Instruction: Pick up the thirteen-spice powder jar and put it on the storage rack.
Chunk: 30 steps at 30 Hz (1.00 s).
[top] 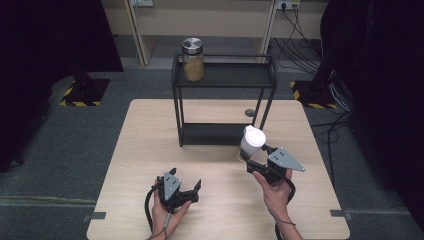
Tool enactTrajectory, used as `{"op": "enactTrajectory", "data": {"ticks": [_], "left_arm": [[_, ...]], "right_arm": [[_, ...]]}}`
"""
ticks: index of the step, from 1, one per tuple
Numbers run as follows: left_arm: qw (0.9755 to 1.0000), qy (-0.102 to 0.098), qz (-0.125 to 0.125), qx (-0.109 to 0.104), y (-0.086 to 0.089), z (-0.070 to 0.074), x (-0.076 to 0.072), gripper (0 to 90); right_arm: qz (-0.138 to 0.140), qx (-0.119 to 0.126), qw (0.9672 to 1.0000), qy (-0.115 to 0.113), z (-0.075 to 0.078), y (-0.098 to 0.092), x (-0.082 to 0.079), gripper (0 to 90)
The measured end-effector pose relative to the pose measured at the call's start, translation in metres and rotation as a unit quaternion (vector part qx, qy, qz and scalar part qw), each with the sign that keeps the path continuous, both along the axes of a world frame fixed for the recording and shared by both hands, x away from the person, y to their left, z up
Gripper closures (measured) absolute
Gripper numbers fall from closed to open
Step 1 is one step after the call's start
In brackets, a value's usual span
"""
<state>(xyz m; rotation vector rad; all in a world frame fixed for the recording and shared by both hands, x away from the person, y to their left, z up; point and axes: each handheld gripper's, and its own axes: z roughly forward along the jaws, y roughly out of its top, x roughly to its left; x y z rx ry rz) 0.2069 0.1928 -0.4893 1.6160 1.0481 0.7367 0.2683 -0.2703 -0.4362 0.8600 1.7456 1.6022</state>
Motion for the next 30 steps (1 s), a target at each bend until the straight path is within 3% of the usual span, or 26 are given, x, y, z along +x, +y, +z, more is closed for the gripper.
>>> {"op": "enactTrajectory", "data": {"ticks": [8,30], "left_arm": [[1.0,0.0,0.0,-0.001,0.0,0.0,0.0,1.4],[1.0,0.004,-0.004,0.001,-0.001,0.001,0.001,1.4]], "right_arm": [[-0.002,-0.001,0.9995,-0.031,0.017,0.004,0.0,30.4],[-0.004,0.02,0.998,-0.06,0.044,0.009,0.009,30.4]]}}
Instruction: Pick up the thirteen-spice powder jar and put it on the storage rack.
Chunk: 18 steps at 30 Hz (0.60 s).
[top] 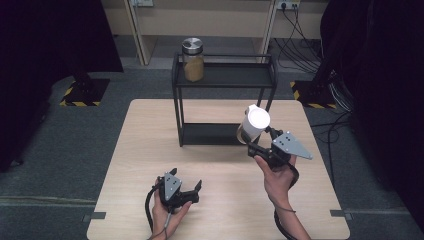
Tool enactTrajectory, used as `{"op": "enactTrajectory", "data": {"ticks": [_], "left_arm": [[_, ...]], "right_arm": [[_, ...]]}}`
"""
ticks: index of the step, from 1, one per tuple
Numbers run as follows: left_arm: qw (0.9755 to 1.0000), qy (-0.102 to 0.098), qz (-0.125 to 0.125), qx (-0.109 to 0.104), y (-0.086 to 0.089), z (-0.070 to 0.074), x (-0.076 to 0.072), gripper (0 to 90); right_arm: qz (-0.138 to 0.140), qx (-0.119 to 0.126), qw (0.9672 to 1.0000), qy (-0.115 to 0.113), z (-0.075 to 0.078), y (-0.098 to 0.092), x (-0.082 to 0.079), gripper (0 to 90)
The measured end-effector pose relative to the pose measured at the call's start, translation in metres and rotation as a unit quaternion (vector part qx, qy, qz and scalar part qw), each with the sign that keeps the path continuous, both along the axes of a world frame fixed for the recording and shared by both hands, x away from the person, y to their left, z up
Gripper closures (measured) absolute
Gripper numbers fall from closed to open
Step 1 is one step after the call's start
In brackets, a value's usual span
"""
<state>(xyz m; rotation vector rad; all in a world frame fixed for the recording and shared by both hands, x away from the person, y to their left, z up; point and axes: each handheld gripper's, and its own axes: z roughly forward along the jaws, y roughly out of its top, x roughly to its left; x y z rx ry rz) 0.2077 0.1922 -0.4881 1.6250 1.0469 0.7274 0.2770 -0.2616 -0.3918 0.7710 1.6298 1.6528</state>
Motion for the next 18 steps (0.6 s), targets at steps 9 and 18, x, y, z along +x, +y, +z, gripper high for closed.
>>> {"op": "enactTrajectory", "data": {"ticks": [9,18], "left_arm": [[1.0,0.0,-0.001,-0.001,0.0,0.0,0.0,1.4],[1.0,-0.001,-0.001,-0.002,0.0,0.0,0.0,1.4]], "right_arm": [[0.0,0.003,0.9998,-0.018,0.019,0.002,0.004,30.4],[0.001,0.003,0.9996,-0.027,0.03,0.004,0.006,30.4]]}}
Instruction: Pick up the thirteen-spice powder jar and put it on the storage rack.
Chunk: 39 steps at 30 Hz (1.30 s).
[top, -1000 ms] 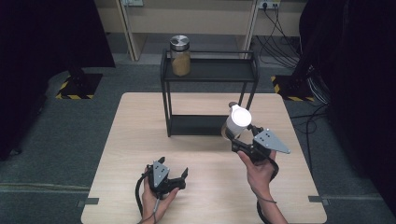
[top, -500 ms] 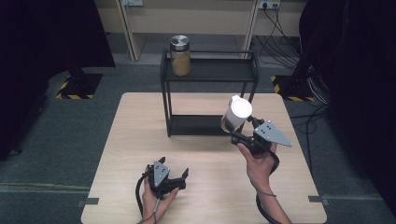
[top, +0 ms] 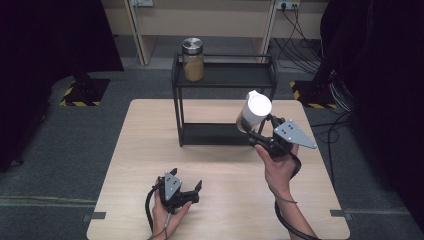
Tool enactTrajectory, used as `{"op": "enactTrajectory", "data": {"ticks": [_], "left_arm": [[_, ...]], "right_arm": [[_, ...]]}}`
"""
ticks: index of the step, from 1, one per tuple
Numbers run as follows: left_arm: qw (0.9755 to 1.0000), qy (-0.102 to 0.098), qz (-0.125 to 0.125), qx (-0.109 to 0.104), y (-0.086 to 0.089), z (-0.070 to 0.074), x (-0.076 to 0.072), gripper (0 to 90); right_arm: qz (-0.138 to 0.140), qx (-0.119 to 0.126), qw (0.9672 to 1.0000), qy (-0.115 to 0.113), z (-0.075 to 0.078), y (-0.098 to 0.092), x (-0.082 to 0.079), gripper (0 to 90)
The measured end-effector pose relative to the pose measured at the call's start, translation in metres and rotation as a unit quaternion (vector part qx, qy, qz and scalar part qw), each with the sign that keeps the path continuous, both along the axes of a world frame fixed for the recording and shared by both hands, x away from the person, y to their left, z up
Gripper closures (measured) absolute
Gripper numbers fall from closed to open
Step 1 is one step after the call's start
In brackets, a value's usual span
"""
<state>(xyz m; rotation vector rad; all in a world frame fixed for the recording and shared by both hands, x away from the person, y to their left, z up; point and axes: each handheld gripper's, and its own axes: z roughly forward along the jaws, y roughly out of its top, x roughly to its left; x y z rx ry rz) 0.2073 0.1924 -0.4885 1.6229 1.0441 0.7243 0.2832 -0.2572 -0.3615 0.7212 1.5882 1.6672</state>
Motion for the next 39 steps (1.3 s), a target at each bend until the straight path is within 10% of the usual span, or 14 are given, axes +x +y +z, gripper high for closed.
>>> {"op": "enactTrajectory", "data": {"ticks": [39], "left_arm": [[1.0,0.002,0.0,-0.005,0.001,0.0,0.0,1.4]], "right_arm": [[-0.027,0.006,0.9993,-0.026,0.076,0.018,0.042,30.4]]}}
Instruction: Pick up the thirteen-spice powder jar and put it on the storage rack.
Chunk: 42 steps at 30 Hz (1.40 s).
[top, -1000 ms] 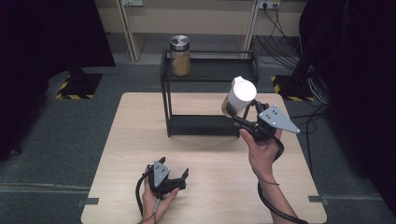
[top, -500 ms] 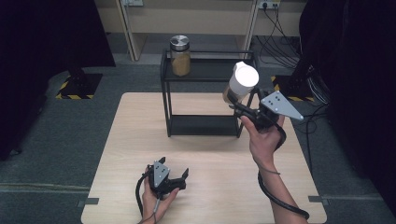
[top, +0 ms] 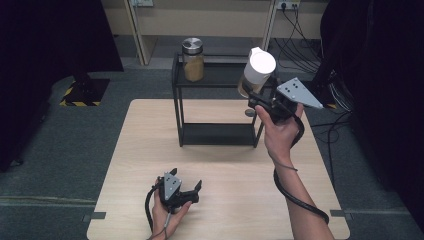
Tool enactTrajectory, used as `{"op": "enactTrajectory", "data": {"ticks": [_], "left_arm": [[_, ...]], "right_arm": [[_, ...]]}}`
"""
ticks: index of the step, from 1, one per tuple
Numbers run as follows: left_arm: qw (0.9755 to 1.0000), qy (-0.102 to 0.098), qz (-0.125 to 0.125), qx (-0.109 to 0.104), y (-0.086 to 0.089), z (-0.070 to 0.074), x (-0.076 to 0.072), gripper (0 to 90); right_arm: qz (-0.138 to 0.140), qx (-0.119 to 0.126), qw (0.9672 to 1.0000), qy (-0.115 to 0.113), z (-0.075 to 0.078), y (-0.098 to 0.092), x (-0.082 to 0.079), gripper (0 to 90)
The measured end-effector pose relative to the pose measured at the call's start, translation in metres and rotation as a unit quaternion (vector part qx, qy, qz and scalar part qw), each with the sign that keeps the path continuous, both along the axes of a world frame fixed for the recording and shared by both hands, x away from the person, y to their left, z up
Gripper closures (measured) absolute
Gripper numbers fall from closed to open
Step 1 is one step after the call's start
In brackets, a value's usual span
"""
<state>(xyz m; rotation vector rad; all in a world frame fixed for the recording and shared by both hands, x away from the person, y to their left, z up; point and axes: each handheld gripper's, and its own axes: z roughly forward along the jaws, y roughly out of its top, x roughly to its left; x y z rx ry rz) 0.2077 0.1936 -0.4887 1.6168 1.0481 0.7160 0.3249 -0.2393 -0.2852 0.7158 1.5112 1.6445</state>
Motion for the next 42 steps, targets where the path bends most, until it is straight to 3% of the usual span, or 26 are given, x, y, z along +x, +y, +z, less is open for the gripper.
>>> {"op": "enactTrajectory", "data": {"ticks": [17,24,42], "left_arm": [[1.0,0.001,-0.002,0.001,0.001,0.0,0.001,2.0],[1.0,0.002,-0.002,0.0,0.001,0.0,0.001,1.9],[1.0,0.002,-0.003,0.0,0.001,0.001,0.001,1.9]], "right_arm": [[-0.033,-0.015,0.9986,0.039,0.028,0.015,0.042,30.4],[-0.037,-0.025,0.9977,0.052,0.03,0.019,0.05,30.4],[-0.033,-0.007,0.996,0.083,0.036,0.023,0.075,30.2]]}}
